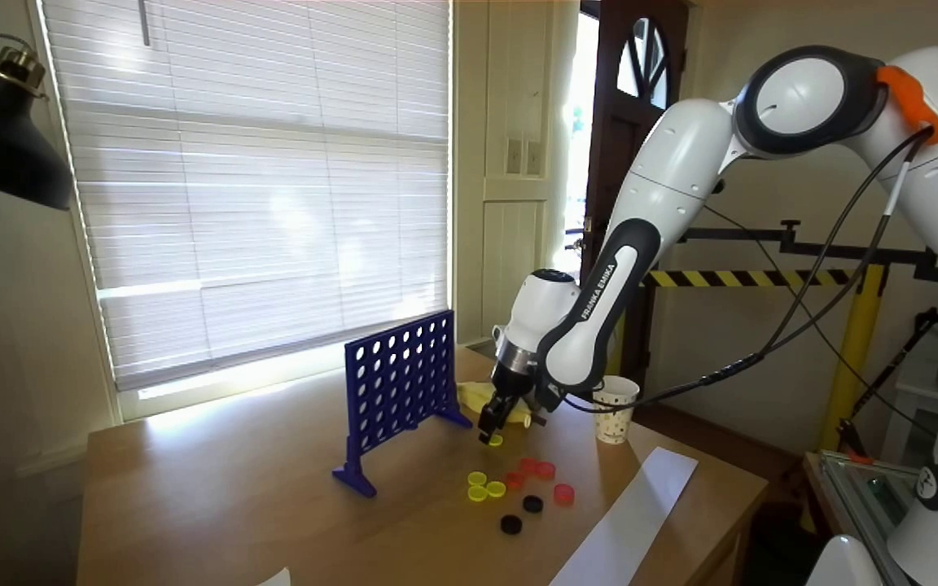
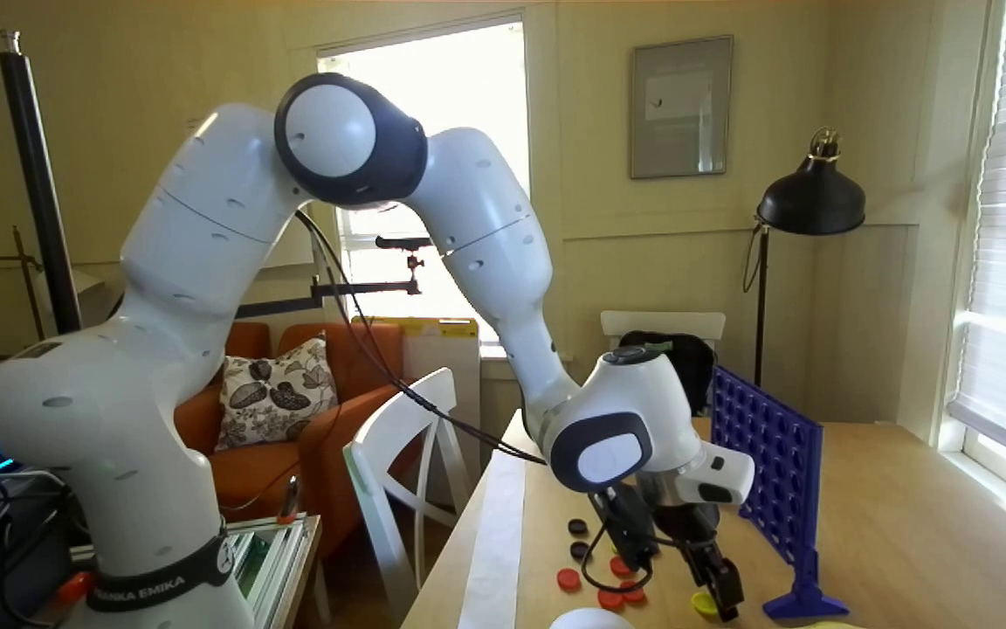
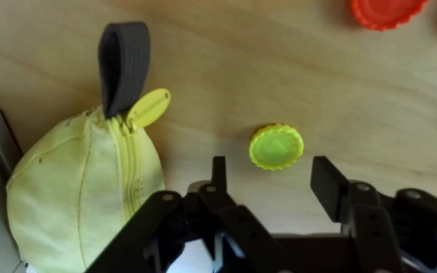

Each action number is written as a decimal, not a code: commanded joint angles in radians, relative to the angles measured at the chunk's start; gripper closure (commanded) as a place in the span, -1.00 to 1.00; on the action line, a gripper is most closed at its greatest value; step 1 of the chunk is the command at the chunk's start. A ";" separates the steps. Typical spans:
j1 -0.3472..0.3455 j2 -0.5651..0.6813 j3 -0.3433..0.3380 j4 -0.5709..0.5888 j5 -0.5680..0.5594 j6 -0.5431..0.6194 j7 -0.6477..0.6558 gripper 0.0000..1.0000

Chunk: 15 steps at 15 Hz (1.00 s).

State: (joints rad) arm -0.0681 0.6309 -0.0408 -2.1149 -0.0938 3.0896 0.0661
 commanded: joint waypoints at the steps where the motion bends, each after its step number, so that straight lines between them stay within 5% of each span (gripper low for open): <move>1: -0.015 0.029 0.020 0.035 0.031 -0.003 -0.038 0.40; 5: -0.018 0.033 0.023 0.045 0.031 -0.009 -0.039 0.88; 11: -0.019 0.021 0.023 0.041 0.031 0.000 -0.039 1.00; 12: -0.018 0.021 0.021 0.041 0.032 0.001 -0.037 0.48; 15: -0.021 0.004 0.025 0.028 0.035 -0.012 -0.035 0.22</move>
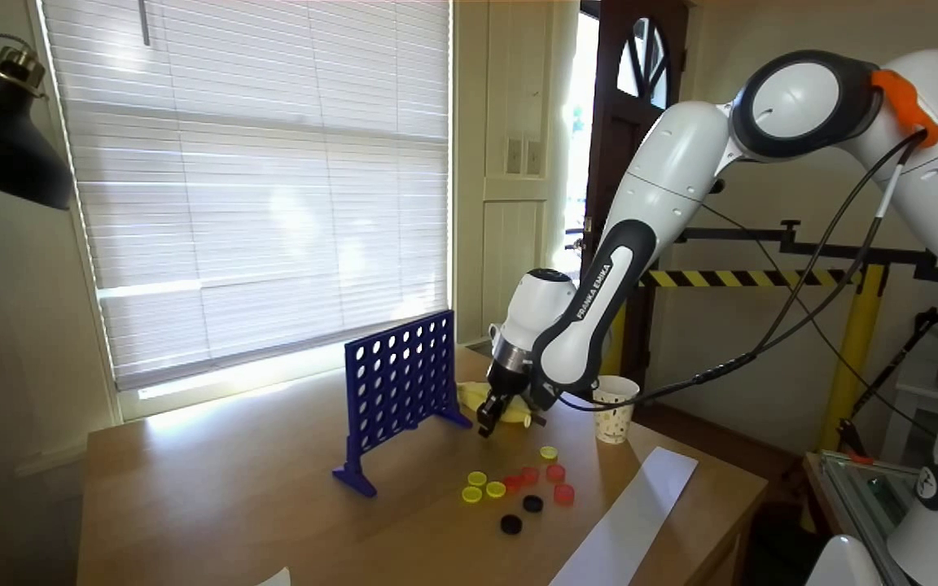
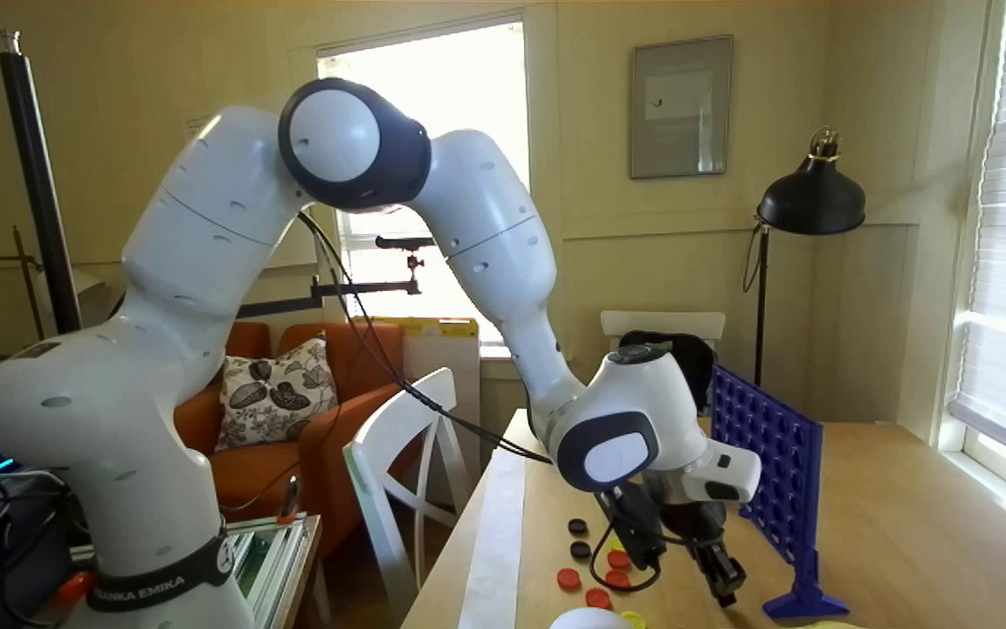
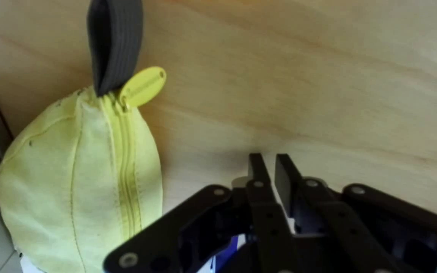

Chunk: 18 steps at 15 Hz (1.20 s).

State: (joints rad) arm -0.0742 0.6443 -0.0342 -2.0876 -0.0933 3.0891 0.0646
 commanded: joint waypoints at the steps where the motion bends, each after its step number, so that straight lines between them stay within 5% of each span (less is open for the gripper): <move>1: -0.004 -0.018 0.007 -0.005 0.033 -0.016 -0.028 0.06; 5: 0.010 -0.073 -0.005 -0.035 0.031 -0.078 -0.023 -0.47; 8: -0.027 -0.117 0.046 -0.048 0.040 -0.200 -0.058 -0.92; 18: -0.006 -0.204 0.004 -0.083 0.008 -0.543 -0.118 -1.00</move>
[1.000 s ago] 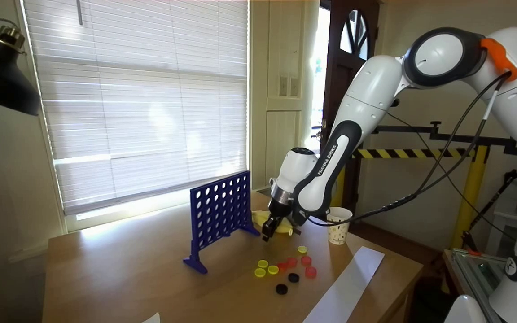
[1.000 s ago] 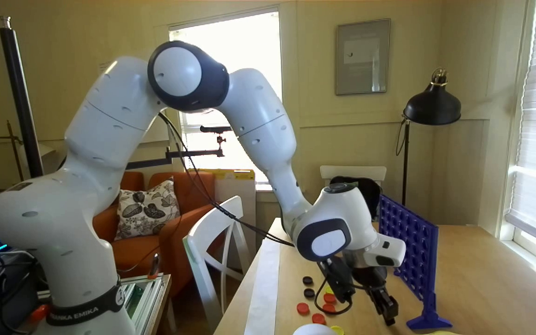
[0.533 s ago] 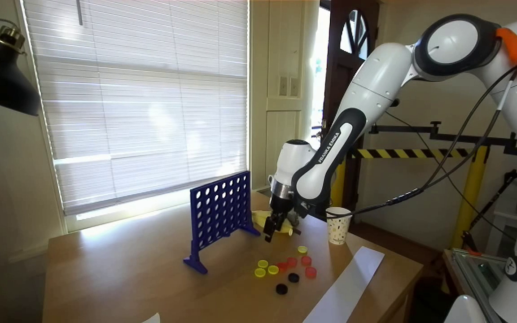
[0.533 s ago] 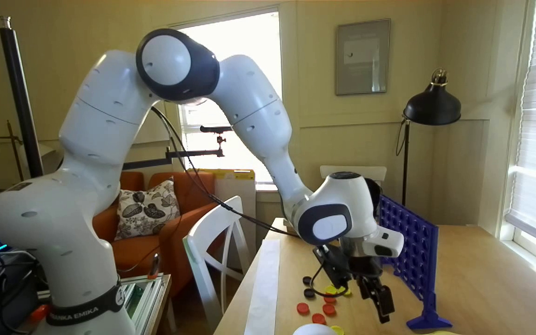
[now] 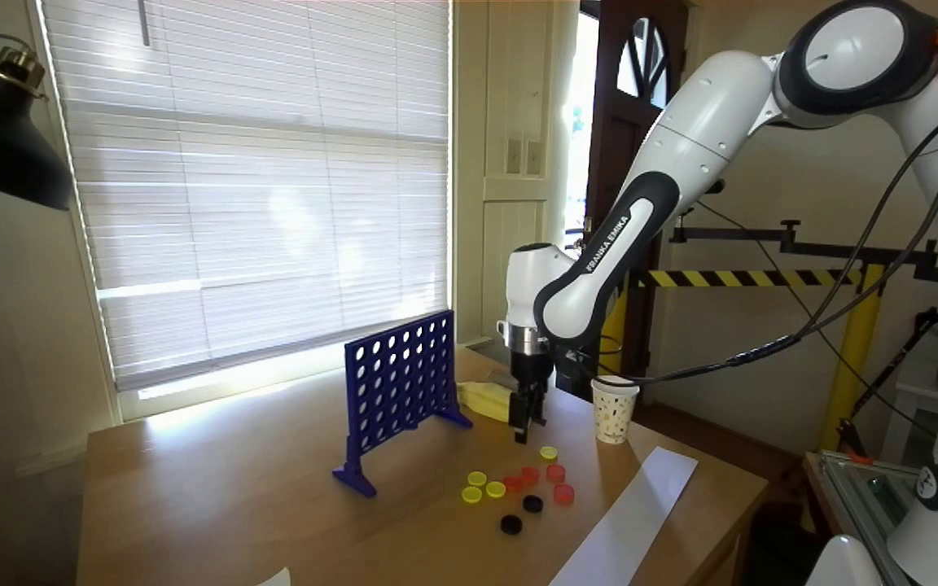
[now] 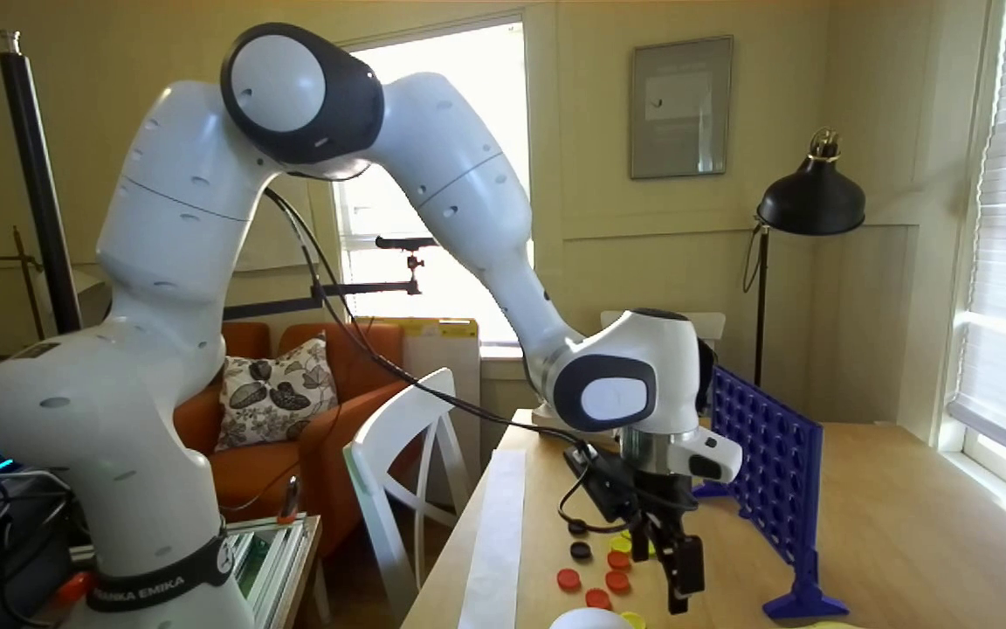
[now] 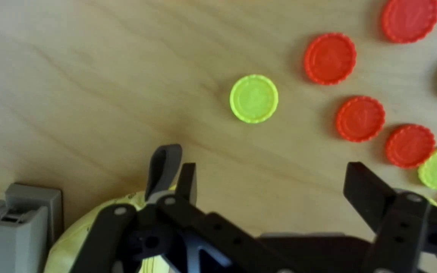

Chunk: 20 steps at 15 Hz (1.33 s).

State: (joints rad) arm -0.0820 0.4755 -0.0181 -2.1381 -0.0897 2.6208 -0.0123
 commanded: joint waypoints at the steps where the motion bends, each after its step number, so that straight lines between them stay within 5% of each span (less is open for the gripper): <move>1: 0.000 -0.034 -0.014 -0.036 0.003 -0.097 -0.052 -1.00; 6: 0.005 -0.023 -0.032 -0.036 -0.011 -0.165 -0.062 -1.00; 7: 0.007 -0.021 -0.038 -0.037 -0.016 -0.163 -0.058 -0.92; 8: 0.007 -0.019 -0.040 -0.036 -0.017 -0.161 -0.058 -0.49; 10: 0.006 -0.016 -0.044 -0.039 -0.016 -0.151 -0.058 -0.35; 11: 0.005 -0.014 -0.046 -0.037 -0.017 -0.150 -0.058 -0.84; 16: 0.008 -0.004 -0.052 -0.034 -0.017 -0.122 -0.044 -1.00; 20: 0.004 -0.004 -0.047 -0.034 -0.008 -0.096 -0.053 -0.20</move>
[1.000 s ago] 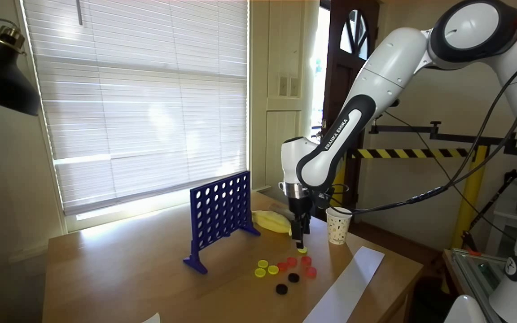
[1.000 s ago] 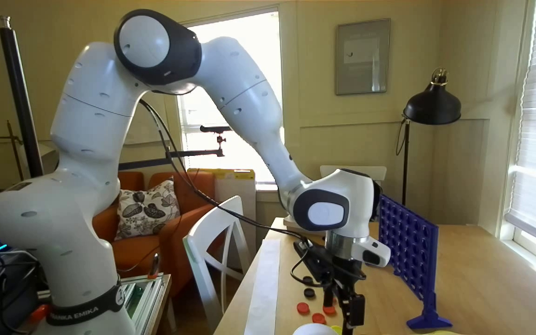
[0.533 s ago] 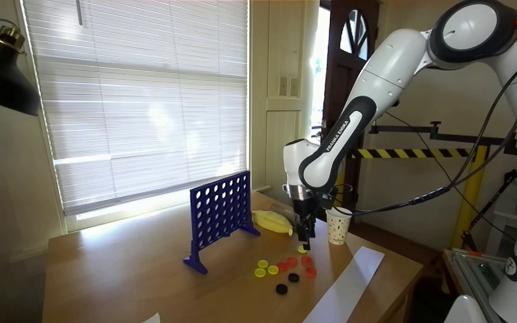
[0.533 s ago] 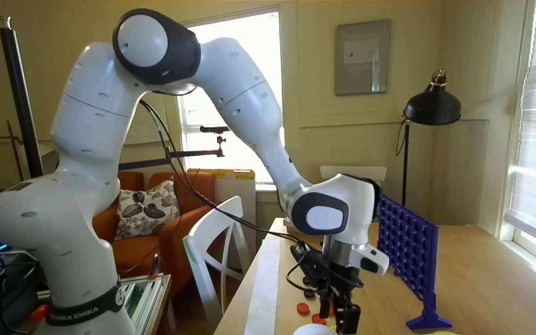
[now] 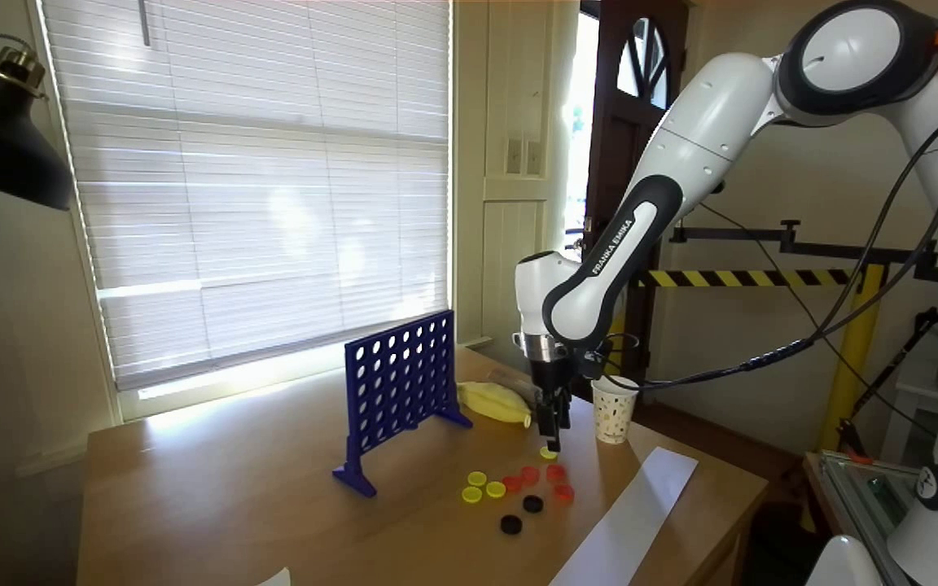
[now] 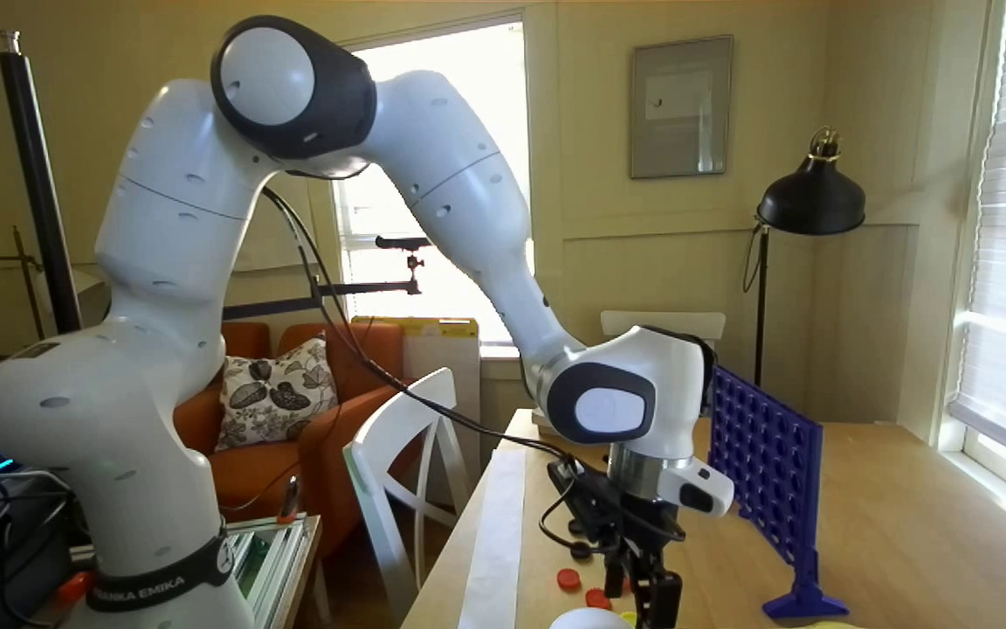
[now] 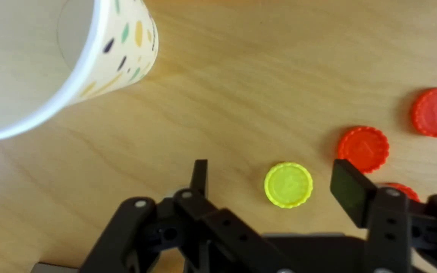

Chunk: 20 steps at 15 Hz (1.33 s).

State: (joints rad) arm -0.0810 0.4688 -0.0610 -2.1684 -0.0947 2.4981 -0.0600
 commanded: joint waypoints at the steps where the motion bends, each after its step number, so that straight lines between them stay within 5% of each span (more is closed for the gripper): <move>1: 0.003 0.003 -0.004 -0.003 -0.004 0.031 -0.005 -0.06; 3: 0.003 0.006 -0.004 -0.002 -0.004 0.033 -0.007 0.22; 5: 0.003 0.007 -0.002 -0.002 -0.003 0.029 -0.010 -0.54; 11: 0.005 0.023 0.001 0.010 -0.001 0.032 -0.010 -1.00; 13: 0.005 0.031 0.003 0.013 0.001 0.034 -0.011 -0.42; 14: 0.006 0.036 0.003 0.015 0.001 0.036 -0.011 -0.40; 20: 0.006 0.054 0.004 0.019 0.002 0.047 -0.010 0.48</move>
State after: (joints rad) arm -0.0756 0.5014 -0.0572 -2.1645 -0.0947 2.5276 -0.0600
